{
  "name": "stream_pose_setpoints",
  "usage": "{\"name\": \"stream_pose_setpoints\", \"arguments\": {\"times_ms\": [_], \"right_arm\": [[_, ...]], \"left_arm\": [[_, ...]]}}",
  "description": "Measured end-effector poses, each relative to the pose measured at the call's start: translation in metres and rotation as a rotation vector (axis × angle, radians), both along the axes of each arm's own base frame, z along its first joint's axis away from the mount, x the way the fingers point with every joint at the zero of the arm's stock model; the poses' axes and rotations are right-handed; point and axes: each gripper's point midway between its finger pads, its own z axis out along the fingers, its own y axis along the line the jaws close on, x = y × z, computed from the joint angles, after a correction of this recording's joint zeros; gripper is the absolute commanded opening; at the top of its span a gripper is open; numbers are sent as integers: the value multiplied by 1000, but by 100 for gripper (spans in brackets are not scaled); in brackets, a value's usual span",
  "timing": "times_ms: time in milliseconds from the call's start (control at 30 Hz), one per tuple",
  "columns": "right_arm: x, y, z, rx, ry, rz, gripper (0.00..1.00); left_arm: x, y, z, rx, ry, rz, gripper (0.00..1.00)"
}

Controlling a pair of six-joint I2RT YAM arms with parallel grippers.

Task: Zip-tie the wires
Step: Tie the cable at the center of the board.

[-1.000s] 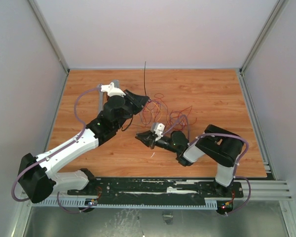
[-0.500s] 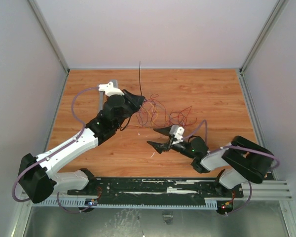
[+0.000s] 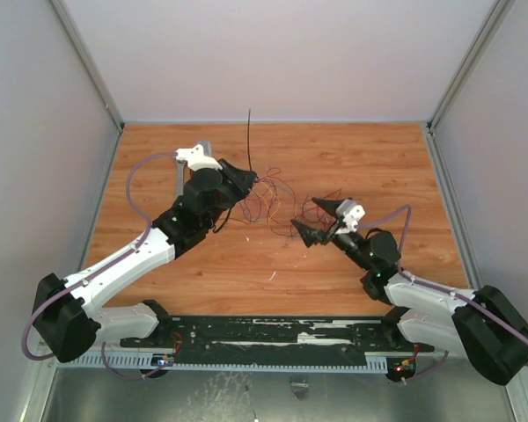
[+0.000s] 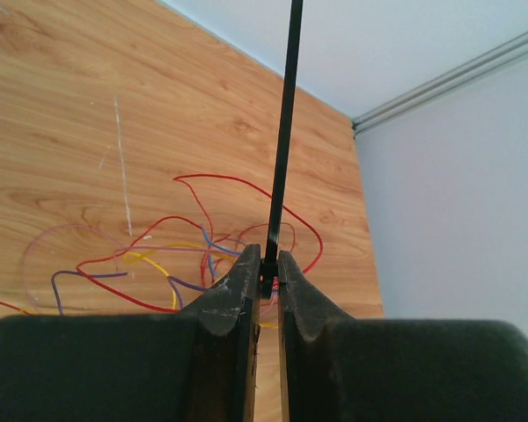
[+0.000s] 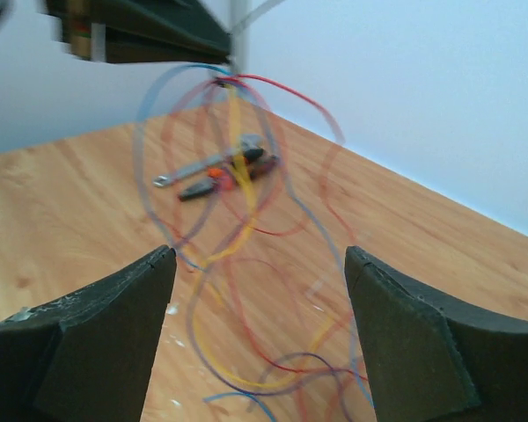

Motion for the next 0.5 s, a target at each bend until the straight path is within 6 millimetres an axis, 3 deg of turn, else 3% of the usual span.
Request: {"name": "stream_pose_setpoints", "arguments": {"times_ms": [267,367,500], "right_arm": [[58,-39,9,-49,46,-148,76],[72,-43,2,-77,58,-138,77],[71,-34,-12,-141,32,-64,77]], "left_arm": [[-2,3,-9,106,-8,-28,0],[-3,4,-13,153,-4,-47,0],[-5,3,-14,195,-8,-78,0]]}}
